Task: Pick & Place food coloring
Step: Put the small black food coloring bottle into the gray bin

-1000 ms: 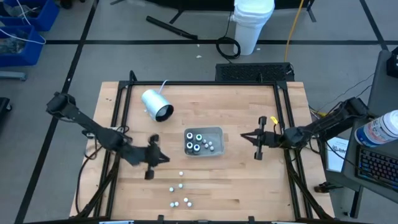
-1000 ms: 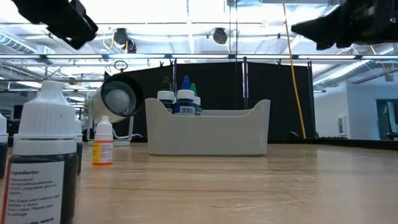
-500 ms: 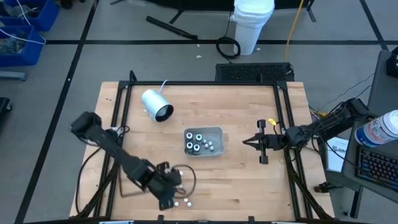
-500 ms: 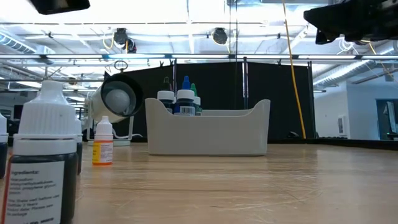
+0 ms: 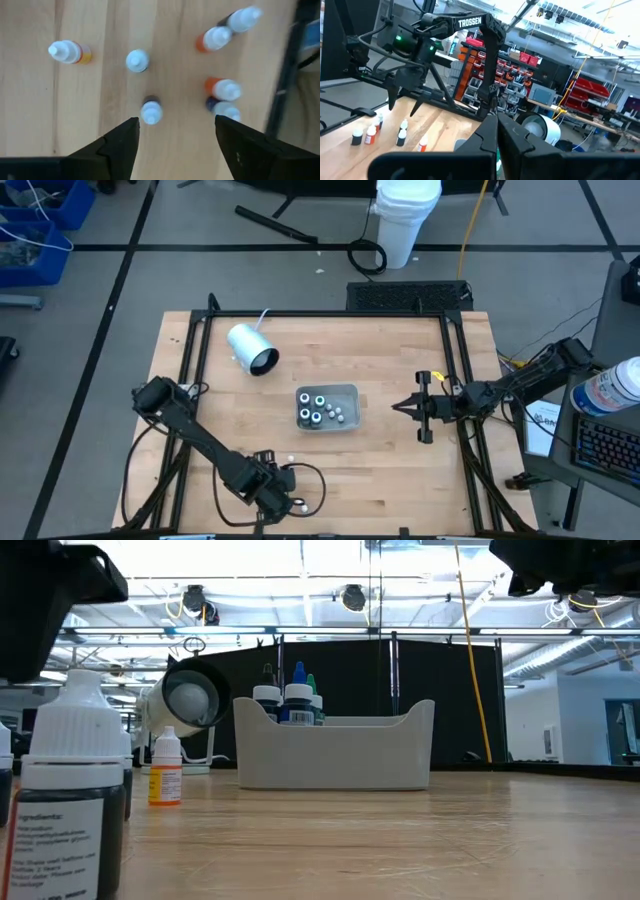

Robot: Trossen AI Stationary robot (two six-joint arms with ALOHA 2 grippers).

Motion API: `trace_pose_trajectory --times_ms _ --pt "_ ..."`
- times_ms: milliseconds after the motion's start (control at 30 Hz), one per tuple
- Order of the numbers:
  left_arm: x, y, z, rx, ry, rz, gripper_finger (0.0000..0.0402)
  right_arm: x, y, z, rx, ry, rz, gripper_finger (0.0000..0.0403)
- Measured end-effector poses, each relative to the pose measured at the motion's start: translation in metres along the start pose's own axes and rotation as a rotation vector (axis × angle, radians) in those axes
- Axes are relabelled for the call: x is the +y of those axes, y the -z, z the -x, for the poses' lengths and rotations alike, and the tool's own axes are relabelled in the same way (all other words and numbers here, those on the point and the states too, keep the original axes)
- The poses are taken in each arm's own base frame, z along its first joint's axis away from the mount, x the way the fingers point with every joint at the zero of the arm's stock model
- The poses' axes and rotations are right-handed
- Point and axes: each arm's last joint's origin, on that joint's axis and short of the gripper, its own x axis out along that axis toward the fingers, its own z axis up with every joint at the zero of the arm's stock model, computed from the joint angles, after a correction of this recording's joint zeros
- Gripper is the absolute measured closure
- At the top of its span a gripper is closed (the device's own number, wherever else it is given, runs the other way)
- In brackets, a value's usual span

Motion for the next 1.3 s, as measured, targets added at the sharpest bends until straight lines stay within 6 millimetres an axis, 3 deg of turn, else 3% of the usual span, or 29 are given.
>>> trace_pose_trajectory --times_ms 500,733,1300 --pt "0.004 -0.003 -0.005 -0.033 -0.051 -0.015 0.0133 0.000 0.001 0.000 0.009 -0.003 0.013 0.0403" --pt "0.011 0.005 -0.022 0.002 -0.047 0.038 0.0133 0.000 0.001 0.000 0.009 -0.003 0.006 0.0403" --pt "0.021 0.015 -0.037 0.044 -0.080 0.053 0.0133 0.000 0.001 0.000 0.008 -0.003 -0.016 0.0403"
